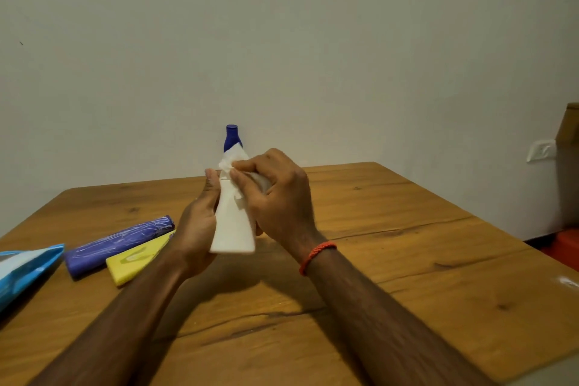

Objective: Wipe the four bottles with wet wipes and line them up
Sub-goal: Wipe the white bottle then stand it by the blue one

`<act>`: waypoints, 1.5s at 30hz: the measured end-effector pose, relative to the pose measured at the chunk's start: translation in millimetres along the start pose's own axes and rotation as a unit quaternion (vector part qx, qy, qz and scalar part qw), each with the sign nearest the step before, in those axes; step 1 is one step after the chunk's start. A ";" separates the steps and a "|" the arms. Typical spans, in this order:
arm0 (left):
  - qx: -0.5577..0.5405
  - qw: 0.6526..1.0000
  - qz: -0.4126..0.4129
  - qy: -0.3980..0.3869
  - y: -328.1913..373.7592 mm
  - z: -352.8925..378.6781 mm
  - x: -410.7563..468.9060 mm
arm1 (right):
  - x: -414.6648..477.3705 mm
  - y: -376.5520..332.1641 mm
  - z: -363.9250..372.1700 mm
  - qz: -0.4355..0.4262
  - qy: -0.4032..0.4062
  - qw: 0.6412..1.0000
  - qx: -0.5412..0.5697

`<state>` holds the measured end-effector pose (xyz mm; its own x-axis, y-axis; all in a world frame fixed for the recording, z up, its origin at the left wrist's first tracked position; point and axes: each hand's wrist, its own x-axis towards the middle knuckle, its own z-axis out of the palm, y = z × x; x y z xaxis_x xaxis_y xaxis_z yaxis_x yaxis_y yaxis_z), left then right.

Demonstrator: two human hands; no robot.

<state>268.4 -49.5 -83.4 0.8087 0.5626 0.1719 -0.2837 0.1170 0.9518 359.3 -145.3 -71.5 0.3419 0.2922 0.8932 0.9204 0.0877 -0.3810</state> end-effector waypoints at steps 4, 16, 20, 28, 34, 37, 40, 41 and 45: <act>-0.128 0.991 -0.022 0.029 5.7 -10.4 0.2 | -8.3 -11.9 7.1 -0.099 -0.144 0.985 0.008; -0.291 0.956 -0.026 0.014 13.1 -26.7 9.4 | -0.9 5.1 -6.6 -0.013 -0.251 0.958 0.137; -0.266 0.962 -0.016 0.056 8.4 -25.8 9.4 | 2.8 3.1 -9.1 0.118 -0.141 0.947 0.264; -0.193 0.973 -0.002 0.125 3.5 -22.9 11.1 | 2.9 -2.3 -7.2 0.237 -0.119 0.870 0.416; -0.232 0.966 -0.008 0.117 2.9 -23.5 17.0 | -2.9 -2.1 3.4 0.245 -0.172 0.886 0.354; -0.288 0.956 -0.031 0.052 2.8 -29.0 18.0 | -3.0 2.3 3.5 0.184 -0.201 0.933 0.237; -0.282 0.956 -0.025 0.077 1.1 -29.6 17.0 | -3.3 5.2 4.3 0.089 -0.223 0.963 0.122; -0.274 0.958 -0.023 0.085 1.1 -28.0 16.1 | -3.3 5.5 4.4 0.066 -0.227 0.967 0.097; -0.231 0.970 -0.025 0.072 5.5 -19.2 9.8 | -2.2 10.5 3.2 0.028 -0.208 0.978 0.016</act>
<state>264.8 -27.6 -81.4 0.7569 0.6509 0.0587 -0.4729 0.4835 0.7366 367.5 -142.0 -78.2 0.2785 0.6586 0.6990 0.8937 0.0888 -0.4398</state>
